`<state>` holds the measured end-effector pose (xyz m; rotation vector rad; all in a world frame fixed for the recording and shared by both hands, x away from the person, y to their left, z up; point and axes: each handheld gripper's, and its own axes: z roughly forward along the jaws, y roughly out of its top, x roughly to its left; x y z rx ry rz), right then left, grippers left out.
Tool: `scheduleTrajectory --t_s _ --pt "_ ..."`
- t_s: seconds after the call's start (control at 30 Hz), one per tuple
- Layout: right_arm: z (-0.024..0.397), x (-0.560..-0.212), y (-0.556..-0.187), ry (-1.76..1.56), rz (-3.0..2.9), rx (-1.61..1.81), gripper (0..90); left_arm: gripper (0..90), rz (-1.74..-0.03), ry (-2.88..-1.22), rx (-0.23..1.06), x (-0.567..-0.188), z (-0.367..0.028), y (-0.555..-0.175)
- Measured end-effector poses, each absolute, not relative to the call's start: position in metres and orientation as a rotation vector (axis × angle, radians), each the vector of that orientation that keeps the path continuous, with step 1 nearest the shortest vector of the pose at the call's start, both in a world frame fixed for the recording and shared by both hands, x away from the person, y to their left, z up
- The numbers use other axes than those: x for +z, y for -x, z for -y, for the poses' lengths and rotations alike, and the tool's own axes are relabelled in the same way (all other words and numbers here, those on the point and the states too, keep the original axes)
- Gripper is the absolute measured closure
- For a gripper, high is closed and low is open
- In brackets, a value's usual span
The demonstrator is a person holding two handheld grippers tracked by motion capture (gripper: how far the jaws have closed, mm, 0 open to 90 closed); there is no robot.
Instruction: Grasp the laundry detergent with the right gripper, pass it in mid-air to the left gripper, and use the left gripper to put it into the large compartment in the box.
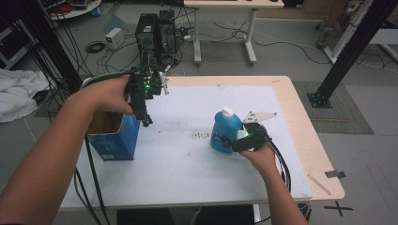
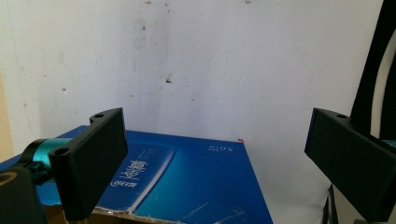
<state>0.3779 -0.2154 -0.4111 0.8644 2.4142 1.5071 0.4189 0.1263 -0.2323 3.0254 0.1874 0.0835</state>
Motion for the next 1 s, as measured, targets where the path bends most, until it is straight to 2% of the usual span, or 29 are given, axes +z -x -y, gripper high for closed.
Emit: scheduleTrajectory --t_s 0.3,0.37,0.83,1.0 --pt "0.2125 -0.4134 -0.3789 -0.861 -2.413 1.51 12.8 5.8 -0.18 -3.025 0.082 -0.2324 -0.1258 -0.4193" --pt "0.2127 -0.4139 -0.3796 -0.866 -2.409 1.511 16.1 5.8 -0.179 -3.029 0.08 -0.2322 -0.1258 -0.4196" --pt "0.2112 -0.4173 -0.3828 -0.861 -2.412 1.54 19.0 5.8 -0.182 -3.032 0.079 -0.2337 -0.1243 -0.4206" --pt "0.2109 -0.4178 -0.383 -0.843 -2.423 1.539 24.7 5.8 -0.186 -3.028 0.079 -0.2339 -0.1241 -0.4208"
